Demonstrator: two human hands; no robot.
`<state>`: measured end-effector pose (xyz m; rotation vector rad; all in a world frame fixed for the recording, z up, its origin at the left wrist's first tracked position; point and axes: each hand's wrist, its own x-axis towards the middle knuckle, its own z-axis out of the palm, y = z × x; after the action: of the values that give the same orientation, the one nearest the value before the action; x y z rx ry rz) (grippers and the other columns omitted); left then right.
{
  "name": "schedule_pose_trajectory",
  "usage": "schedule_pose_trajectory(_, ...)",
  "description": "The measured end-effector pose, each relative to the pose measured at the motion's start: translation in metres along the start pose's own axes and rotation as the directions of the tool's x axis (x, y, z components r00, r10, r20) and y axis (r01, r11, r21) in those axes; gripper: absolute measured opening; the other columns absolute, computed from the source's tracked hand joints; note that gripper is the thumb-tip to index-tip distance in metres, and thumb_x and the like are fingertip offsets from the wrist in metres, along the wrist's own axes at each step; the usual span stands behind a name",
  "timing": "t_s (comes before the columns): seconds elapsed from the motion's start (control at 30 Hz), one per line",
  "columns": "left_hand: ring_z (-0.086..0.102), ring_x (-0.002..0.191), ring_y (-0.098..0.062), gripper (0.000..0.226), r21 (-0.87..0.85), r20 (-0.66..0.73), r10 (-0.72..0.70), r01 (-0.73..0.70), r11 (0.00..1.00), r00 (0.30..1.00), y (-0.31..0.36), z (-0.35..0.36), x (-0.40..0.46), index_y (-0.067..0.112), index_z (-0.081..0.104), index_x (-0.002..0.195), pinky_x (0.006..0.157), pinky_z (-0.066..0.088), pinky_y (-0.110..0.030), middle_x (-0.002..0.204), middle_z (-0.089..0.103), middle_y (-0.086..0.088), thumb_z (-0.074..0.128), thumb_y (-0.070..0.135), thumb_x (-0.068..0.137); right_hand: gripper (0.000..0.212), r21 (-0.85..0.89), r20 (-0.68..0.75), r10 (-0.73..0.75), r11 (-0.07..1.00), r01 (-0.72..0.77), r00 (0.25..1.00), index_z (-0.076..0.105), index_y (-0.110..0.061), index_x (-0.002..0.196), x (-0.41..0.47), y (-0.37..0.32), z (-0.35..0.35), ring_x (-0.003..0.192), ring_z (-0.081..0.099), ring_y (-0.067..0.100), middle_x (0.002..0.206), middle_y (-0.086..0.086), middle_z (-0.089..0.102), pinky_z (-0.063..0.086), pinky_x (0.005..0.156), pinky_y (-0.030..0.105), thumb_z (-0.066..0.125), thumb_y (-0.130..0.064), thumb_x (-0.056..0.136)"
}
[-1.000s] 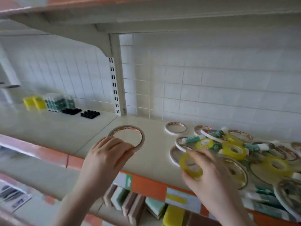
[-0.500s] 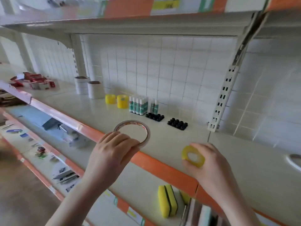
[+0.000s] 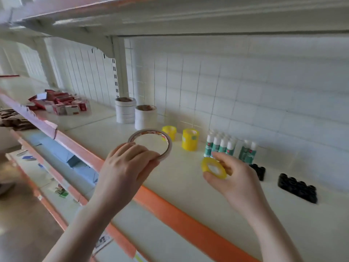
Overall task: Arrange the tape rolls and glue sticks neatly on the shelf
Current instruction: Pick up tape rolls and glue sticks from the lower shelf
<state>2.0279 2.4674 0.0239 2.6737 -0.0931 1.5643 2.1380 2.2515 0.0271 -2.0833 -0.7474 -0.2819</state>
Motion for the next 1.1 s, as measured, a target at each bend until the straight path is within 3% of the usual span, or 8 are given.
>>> schedule_pose_trajectory(0.17,0.057,0.072,-0.023,0.025,0.000,-0.022,-0.002,0.002,1.000,1.000,-0.078,0.010,0.021,0.009,0.072,0.086,0.072,0.046,-0.034,0.077,0.063,-0.001,0.056,0.027,0.090,0.052,0.037,0.043,0.019,0.999,-0.021,0.999,0.063,-0.030,0.116,0.055,-0.026,0.044,0.098,0.060,0.001,0.108,-0.017,0.065,0.046,0.088,0.020,0.077,-0.037,0.066)
schedule_pose_trajectory(0.3,0.057,0.072,-0.024,0.027,-0.031,-0.045,0.010,-0.011,0.999,0.999,-0.136,0.026,0.030,0.007,0.072,0.085,0.072,0.044,-0.034,0.076,0.064,-0.002,0.054,0.027,0.091,0.049,-0.083,0.020,0.020,0.996,-0.018,1.000,0.062,-0.028,0.115,0.092,-0.037,0.079,0.093,0.057,0.004,0.107,-0.013,0.064,0.036,0.076,0.002,0.079,-0.024,0.070)
schedule_pose_trajectory(0.4,0.059,0.069,-0.028,0.024,-0.099,-0.060,0.040,-0.046,0.994,0.997,-0.179,0.045,0.035,0.006,0.072,0.084,0.071,0.045,-0.037,0.075,0.064,-0.003,0.057,0.024,0.090,0.047,-0.207,-0.005,0.034,0.978,-0.034,0.999,0.063,-0.026,0.115,0.117,-0.045,0.108,0.091,0.055,0.009,0.105,-0.007,0.062,0.035,0.071,0.009,0.078,-0.024,0.070)
schedule_pose_trajectory(0.63,0.054,0.072,-0.025,0.024,-0.292,-0.070,0.132,-0.147,0.945,0.989,-0.266,0.085,0.047,0.003,0.071,0.083,0.074,0.045,-0.035,0.075,0.063,-0.005,0.058,0.022,0.090,0.054,-0.389,0.009,0.190,0.905,-0.171,0.982,0.058,-0.026,0.123,0.182,-0.051,0.165,0.107,0.053,0.015,0.120,-0.003,0.058,0.036,0.082,0.020,0.077,-0.027,0.072)
schedule_pose_trajectory(0.77,0.056,0.069,-0.028,0.020,-0.381,-0.084,0.158,-0.178,0.907,0.984,-0.290,0.102,0.053,0.003,0.071,0.084,0.074,0.046,-0.038,0.075,0.063,-0.006,0.060,0.019,0.089,0.060,-0.485,0.087,0.296,0.846,-0.219,0.951,0.053,-0.028,0.129,0.209,-0.048,0.174,0.115,0.052,0.016,0.127,-0.004,0.057,0.040,0.092,0.026,0.076,-0.028,0.073)
schedule_pose_trajectory(0.93,0.057,0.071,-0.028,0.018,-0.436,-0.109,0.154,-0.186,0.880,0.982,-0.301,0.116,0.051,0.003,0.071,0.086,0.076,0.047,-0.037,0.077,0.063,-0.006,0.062,0.018,0.088,0.064,-0.517,0.140,0.354,0.822,-0.237,0.925,0.052,-0.030,0.130,0.229,-0.038,0.179,0.115,0.052,0.013,0.127,-0.006,0.057,0.037,0.084,0.020,0.078,-0.028,0.072)
schedule_pose_trajectory(1.1,0.056,0.071,-0.026,0.016,-0.478,-0.122,0.160,-0.199,0.856,0.980,-0.305,0.123,0.049,0.005,0.070,0.088,0.079,0.047,-0.038,0.078,0.064,-0.006,0.061,0.018,0.089,0.067,-0.508,0.181,0.401,0.820,-0.263,0.898,0.049,-0.026,0.134,0.238,-0.028,0.183,0.118,0.051,0.013,0.132,-0.004,0.054,0.039,0.094,0.024,0.077,-0.025,0.073)
